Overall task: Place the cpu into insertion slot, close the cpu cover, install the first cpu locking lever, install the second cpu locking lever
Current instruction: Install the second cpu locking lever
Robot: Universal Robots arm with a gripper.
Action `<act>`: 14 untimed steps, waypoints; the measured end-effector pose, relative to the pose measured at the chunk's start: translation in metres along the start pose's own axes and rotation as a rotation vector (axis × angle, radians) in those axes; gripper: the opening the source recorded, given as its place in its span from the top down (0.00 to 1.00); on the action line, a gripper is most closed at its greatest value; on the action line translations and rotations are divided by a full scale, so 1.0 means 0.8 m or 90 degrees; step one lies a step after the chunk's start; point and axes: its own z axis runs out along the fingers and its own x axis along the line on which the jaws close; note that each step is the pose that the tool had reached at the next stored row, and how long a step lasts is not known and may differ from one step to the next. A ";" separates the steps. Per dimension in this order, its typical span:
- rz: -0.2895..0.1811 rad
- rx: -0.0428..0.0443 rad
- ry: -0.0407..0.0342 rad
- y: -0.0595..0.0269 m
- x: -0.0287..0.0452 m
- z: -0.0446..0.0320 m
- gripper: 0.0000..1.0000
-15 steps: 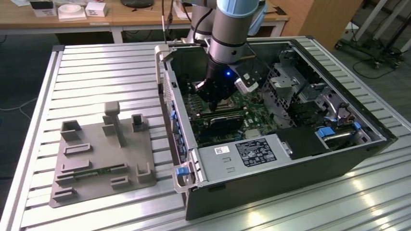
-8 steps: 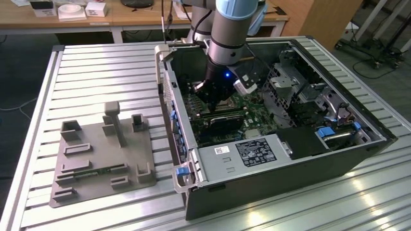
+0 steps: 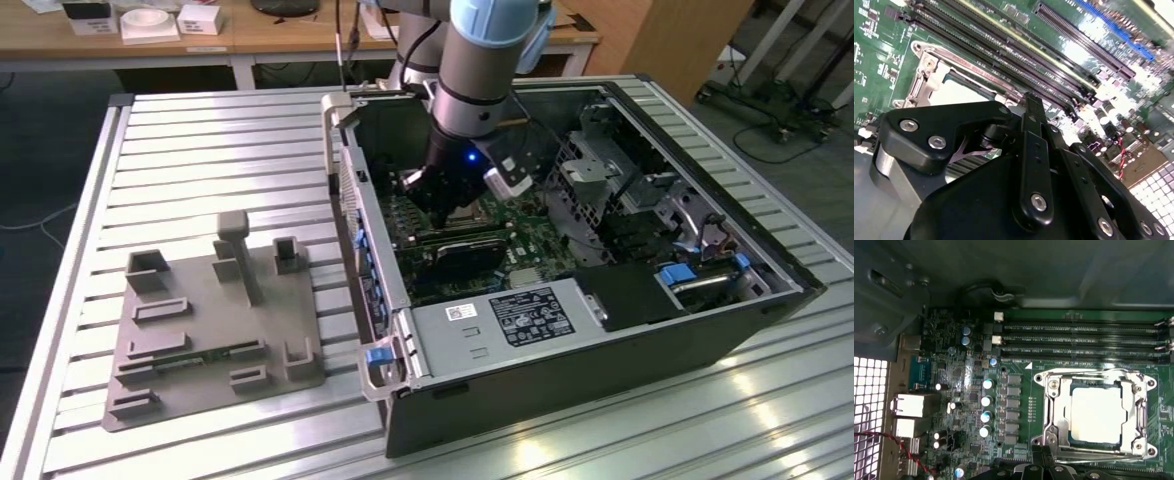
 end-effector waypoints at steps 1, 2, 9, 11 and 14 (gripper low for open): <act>0.000 -0.0023 -0.0001 0.000 0.0000 0.0004 0.89; 0.000 -0.0041 -0.0002 0.000 0.0000 0.0009 0.89; 0.000 -0.0064 -0.0002 0.000 -0.0001 0.0032 0.89; 0.000 -0.0065 -0.0002 0.000 -0.0001 0.0036 0.89; 0.000 -0.0068 -0.0003 0.000 -0.0001 0.0044 0.89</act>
